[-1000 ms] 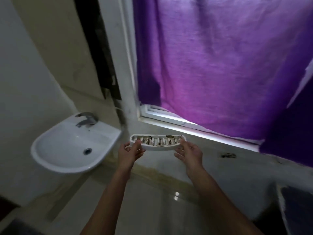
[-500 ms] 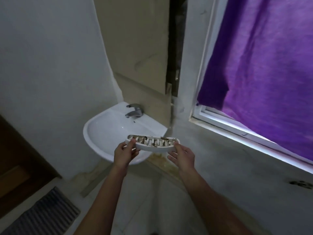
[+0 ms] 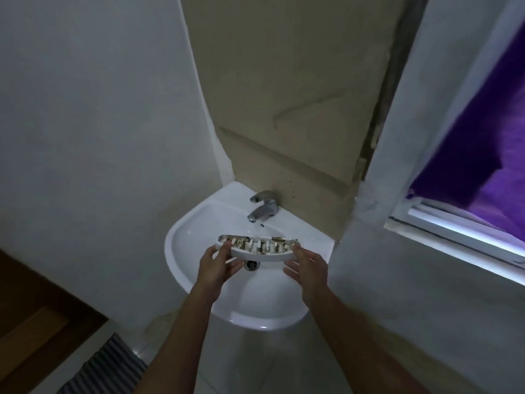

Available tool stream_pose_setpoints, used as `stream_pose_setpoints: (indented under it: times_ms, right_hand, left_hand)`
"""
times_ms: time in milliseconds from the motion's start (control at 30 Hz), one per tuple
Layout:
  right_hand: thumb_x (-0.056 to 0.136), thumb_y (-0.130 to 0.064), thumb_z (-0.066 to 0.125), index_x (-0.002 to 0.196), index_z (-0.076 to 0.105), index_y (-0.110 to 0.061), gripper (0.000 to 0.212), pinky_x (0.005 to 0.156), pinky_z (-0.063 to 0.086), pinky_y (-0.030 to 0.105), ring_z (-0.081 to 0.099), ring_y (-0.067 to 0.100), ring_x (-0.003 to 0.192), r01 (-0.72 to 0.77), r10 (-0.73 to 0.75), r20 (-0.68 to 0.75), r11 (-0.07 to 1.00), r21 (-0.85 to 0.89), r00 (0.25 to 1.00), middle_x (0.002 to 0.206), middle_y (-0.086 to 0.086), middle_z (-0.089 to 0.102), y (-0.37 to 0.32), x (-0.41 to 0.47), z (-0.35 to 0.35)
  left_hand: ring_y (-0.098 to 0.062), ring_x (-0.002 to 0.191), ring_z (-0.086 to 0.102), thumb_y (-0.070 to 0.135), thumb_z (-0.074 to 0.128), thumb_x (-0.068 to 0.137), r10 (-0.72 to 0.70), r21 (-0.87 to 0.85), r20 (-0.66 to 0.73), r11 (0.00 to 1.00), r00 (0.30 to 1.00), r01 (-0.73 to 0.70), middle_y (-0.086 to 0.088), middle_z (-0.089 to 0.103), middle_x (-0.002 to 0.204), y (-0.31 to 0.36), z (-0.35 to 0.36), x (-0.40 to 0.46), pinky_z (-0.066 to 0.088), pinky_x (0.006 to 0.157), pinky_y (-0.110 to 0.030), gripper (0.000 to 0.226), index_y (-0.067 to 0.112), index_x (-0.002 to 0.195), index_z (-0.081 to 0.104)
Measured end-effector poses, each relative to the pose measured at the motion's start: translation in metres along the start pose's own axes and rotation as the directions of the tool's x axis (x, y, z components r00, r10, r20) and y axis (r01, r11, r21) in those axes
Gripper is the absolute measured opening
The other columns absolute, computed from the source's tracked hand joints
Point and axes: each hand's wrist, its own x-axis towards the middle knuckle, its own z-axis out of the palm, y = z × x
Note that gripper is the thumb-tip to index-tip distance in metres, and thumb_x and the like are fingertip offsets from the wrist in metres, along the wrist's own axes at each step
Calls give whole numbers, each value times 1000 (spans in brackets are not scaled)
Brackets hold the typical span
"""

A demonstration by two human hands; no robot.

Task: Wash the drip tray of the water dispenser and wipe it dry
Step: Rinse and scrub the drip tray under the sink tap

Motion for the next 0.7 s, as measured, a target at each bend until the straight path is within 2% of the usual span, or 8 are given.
stream_pose_setpoints:
  times_ms: [300, 500, 633, 700]
  right_hand:
    - [84, -29, 79, 115, 60, -2, 45, 65, 62, 39, 74, 32, 83, -17, 8, -88, 994, -106, 996, 97, 19, 73, 33, 45, 44]
    - [86, -27, 76, 114, 59, 1, 43, 70, 63, 45, 71, 29, 76, -3, -13, -242, 998, -65, 970, 94, 21, 70, 63, 59, 67]
    - [85, -30, 77, 110, 60, -1, 41, 71, 63, 46, 70, 28, 74, -16, 9, -355, 1000, -18, 935, 90, 19, 70, 84, 55, 91]
    - [86, -30, 77, 111, 61, -4, 40, 72, 61, 46, 68, 27, 76, -12, -13, -426, 998, -57, 905, 93, 18, 70, 89, 54, 103]
  left_hand:
    - [-31, 92, 72, 24, 58, 97, -119, 126, 96, 986, 988, 106, -23, 65, 120, 9, -28, 92, 62, 68, -30, 39, 3, 129, 51]
    - [-34, 95, 69, 22, 55, 98, -235, 243, 228, 954, 945, 179, -26, 62, 123, 13, -41, 154, 62, 68, -30, 41, -1, 131, 47]
    - [-29, 86, 69, 18, 55, 98, -332, 299, 279, 922, 901, 247, -27, 62, 122, 20, -50, 188, 61, 62, -28, 29, 2, 121, 49]
    - [-28, 85, 68, 18, 55, 98, -368, 323, 292, 907, 883, 271, -26, 62, 121, 24, -55, 203, 61, 60, -28, 32, 2, 124, 48]
